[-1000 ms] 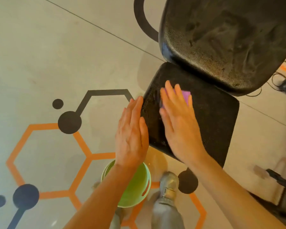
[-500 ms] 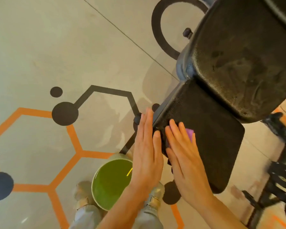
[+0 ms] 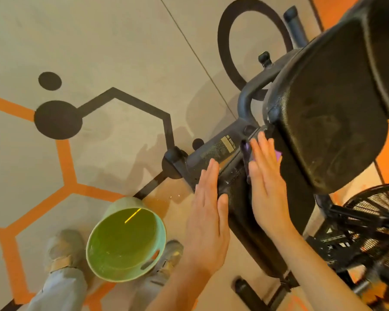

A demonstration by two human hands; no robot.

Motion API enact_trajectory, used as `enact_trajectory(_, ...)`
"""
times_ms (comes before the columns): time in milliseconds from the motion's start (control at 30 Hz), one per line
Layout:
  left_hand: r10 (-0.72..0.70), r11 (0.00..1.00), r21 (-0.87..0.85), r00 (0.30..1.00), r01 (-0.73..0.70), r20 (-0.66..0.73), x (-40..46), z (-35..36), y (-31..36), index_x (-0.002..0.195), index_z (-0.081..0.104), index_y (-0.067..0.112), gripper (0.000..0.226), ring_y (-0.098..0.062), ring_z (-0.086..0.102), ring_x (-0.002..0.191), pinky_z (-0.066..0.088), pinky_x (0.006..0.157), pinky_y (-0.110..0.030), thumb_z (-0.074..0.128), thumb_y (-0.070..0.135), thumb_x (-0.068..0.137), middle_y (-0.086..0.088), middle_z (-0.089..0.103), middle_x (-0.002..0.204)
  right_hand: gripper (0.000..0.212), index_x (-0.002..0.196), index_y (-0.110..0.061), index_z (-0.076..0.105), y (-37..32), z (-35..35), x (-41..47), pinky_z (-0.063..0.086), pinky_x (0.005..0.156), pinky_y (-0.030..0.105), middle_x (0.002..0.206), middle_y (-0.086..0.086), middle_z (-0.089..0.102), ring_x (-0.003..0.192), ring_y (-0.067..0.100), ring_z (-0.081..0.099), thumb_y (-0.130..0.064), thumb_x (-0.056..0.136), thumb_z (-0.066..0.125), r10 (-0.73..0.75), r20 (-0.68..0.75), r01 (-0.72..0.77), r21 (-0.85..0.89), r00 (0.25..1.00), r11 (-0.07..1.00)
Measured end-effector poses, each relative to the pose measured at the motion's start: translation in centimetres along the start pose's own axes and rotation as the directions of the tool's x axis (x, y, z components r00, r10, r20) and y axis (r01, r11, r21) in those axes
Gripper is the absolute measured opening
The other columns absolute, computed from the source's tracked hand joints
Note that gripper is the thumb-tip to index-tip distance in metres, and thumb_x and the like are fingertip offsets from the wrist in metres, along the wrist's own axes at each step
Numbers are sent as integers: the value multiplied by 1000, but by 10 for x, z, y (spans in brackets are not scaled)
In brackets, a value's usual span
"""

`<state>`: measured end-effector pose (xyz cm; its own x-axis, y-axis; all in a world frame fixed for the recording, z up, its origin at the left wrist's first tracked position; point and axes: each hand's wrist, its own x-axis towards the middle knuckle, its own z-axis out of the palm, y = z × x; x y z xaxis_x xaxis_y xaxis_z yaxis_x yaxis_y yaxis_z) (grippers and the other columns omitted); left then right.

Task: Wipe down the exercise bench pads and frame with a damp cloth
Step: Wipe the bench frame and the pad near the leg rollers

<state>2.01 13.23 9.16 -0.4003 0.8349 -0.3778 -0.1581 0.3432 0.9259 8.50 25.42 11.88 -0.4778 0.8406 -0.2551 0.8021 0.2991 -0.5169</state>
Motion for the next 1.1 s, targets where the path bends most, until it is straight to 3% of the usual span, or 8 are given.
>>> enact_trajectory(133, -3, 1000, 25, 1000, 3, 0, 0, 1, 1, 150, -9, 54, 52, 9, -3, 149, 11, 127, -37, 17, 45, 105, 30, 0, 163, 43, 147, -19, 36, 15, -6, 50, -4, 117, 16, 157, -9, 26, 147, 1, 6, -27, 105, 26, 80, -103, -89, -90, 991, 992)
enact_trajectory(233, -86, 996, -22, 995, 85, -47, -4, 7, 4, 150, -12, 53, 56, 15, -10, 146, 4, 127, -32, 15, 53, 102, 37, -9, 158, 40, 142, -22, 41, 5, -6, 46, 3, 122, 29, 152, -18, 30, 147, 2, 8, -25, 105, 29, 83, -128, -92, -62, 988, 994)
enact_trajectory(400, -196, 959, -234, 971, 161, -136, -7, 21, 9, 155, -7, 46, 64, 11, 1, 148, 15, 126, -43, 17, 61, 99, 35, 0, 161, 34, 129, -18, 55, -10, 2, -12, 17, 119, 21, 142, -13, 44, 144, 5, 22, -22, 102, 34, -188, 144, 196, -38, 972, 980)
enact_trajectory(500, -226, 953, -229, 968, 197, -111, -6, 20, 9, 151, -9, 55, 62, 10, 3, 149, 17, 126, -42, 17, 65, 96, 35, 1, 161, 32, 123, -37, 53, 17, -20, 40, 25, 118, 38, 133, -14, 49, 137, 10, 36, -44, 102, 29, -169, 215, 196, -113, 962, 974)
enact_trajectory(600, -212, 956, -230, 970, 181, -120, -5, 21, 9, 152, -7, 55, 62, 10, 6, 149, 18, 126, -42, 16, 66, 95, 33, 5, 161, 36, 122, -33, 54, 18, -23, 65, 33, 111, 51, 130, -3, 54, 130, 22, 45, -47, 102, 26, -90, 32, 94, -158, 995, 983)
enact_trajectory(800, -189, 959, -238, 973, 154, -134, -6, 21, 2, 156, 0, 47, 61, 10, 8, 148, 19, 125, -40, 22, 58, 100, 32, 8, 162, 35, 134, -17, 51, -5, -13, -10, 31, 115, 36, 140, -3, 50, 138, 12, 38, -20, 103, 34, -329, 351, 364, -38, 877, 931)
enact_trajectory(1000, -173, 961, -235, 978, 143, -113, -6, 20, 3, 153, -2, 54, 60, 10, 14, 147, 24, 124, -42, 20, 61, 98, 31, 12, 161, 33, 127, -17, 53, 9, -17, 37, 32, 114, 44, 136, 4, 53, 134, 15, 42, -25, 102, 32, -70, -2, 69, -151, 998, 986)
enact_trajectory(1100, -155, 967, -222, 978, 123, -137, -6, 22, -2, 156, 1, 47, 63, 10, 14, 147, 24, 124, -41, 22, 61, 98, 30, 11, 162, 35, 132, -15, 52, -17, 1, -25, 27, 117, 27, 139, -3, 51, 138, 9, 37, -21, 103, 34, -242, 177, 253, -44, 954, 966)
